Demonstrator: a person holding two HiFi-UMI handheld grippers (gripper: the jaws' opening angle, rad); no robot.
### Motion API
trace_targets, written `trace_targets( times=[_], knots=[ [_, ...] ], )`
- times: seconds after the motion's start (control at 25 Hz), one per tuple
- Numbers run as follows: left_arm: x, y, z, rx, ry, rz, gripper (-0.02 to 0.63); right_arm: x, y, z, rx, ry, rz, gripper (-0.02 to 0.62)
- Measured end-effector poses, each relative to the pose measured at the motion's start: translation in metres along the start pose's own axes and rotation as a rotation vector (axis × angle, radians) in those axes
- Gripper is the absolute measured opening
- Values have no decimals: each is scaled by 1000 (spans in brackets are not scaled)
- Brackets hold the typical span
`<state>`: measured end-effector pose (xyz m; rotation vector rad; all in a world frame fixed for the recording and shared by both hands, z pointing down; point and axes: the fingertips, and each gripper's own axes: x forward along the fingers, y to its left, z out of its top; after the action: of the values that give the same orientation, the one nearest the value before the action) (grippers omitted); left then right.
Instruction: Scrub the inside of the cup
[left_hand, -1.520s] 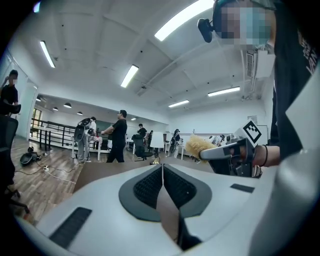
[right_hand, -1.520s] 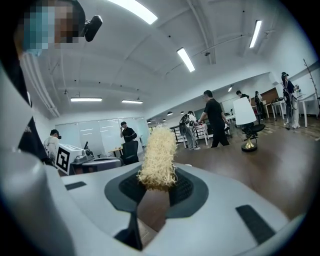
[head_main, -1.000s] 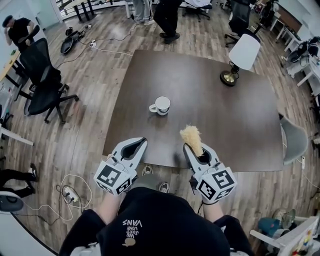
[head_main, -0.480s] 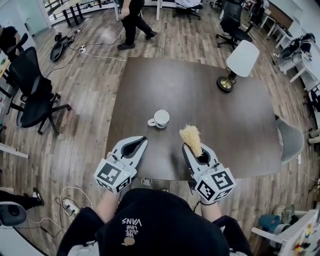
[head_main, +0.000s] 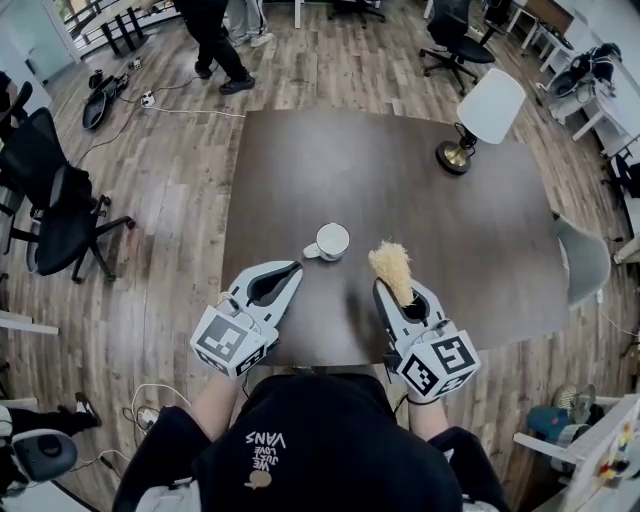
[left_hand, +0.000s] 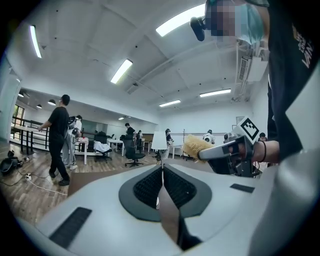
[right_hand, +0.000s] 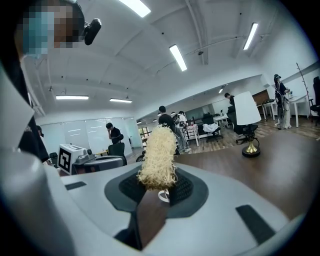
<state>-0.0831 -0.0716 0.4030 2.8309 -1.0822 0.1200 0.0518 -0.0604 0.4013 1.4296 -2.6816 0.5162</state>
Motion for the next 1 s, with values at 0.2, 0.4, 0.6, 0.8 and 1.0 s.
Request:
trace_targets(
  times=[0.2,0.4,0.6,0.8,1.0],
  knots=[
    [14,10,-7,-9,-2,1,20,10,-10,-3,2,22,-4,94],
    [31,24,-18,-14,4,36,20,24,-20,-1,-8,57,32,94],
    [43,31,-22,-12,-4,45,20,35,-29,4,-18,69,57,94],
    [56,37,-30,-4,17,66,20,44,-35,2,-18,85,77,94],
    [65,41,-45,-10,44,66,21,48,-38,0,-12,98,91,94]
  ],
)
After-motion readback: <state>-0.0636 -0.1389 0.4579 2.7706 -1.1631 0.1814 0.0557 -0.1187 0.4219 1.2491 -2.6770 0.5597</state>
